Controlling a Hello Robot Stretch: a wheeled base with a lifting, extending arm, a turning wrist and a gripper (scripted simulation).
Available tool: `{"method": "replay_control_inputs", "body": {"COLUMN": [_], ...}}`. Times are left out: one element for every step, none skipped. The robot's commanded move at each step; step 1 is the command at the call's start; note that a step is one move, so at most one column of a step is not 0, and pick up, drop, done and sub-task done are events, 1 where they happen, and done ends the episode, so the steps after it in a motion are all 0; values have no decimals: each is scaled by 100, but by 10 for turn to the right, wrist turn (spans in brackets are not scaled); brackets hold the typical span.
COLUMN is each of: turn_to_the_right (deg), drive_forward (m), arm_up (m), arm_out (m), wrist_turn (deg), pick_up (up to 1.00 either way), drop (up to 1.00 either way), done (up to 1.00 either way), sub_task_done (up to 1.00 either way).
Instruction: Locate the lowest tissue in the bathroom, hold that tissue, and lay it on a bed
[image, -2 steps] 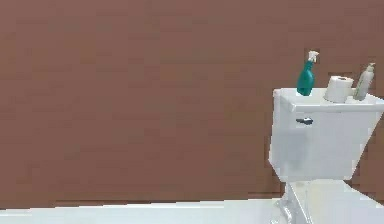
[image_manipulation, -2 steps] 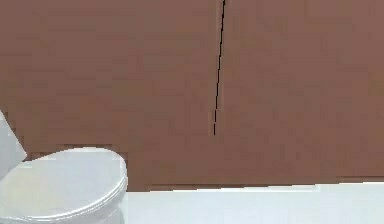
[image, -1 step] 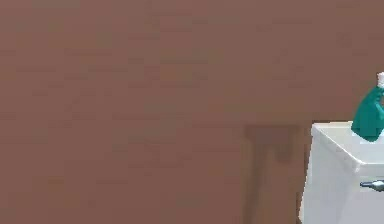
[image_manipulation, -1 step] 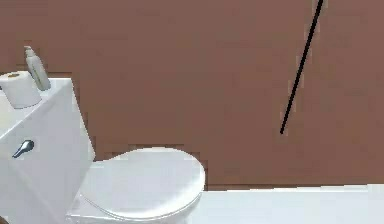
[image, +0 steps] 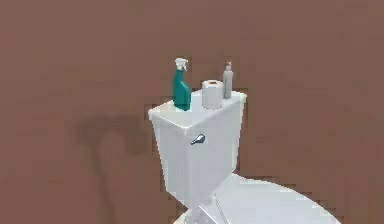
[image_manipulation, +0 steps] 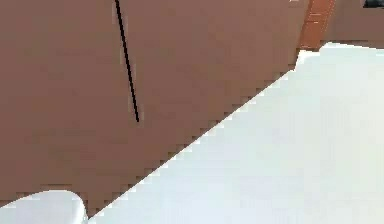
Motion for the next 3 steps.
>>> {"method": "replay_control_inputs", "body": {"turn_to_the_right": [-450,-450,-420], "drive_forward": [0,0,0], "arm_up": [0,0,0], "arm_out": [0,0,0], "wrist_turn": [0,0,0], "pick_up": [0,0,0], "drop": [0,0,0], "done": [0,0,0], "sub_task_done": [0,0,0]}}
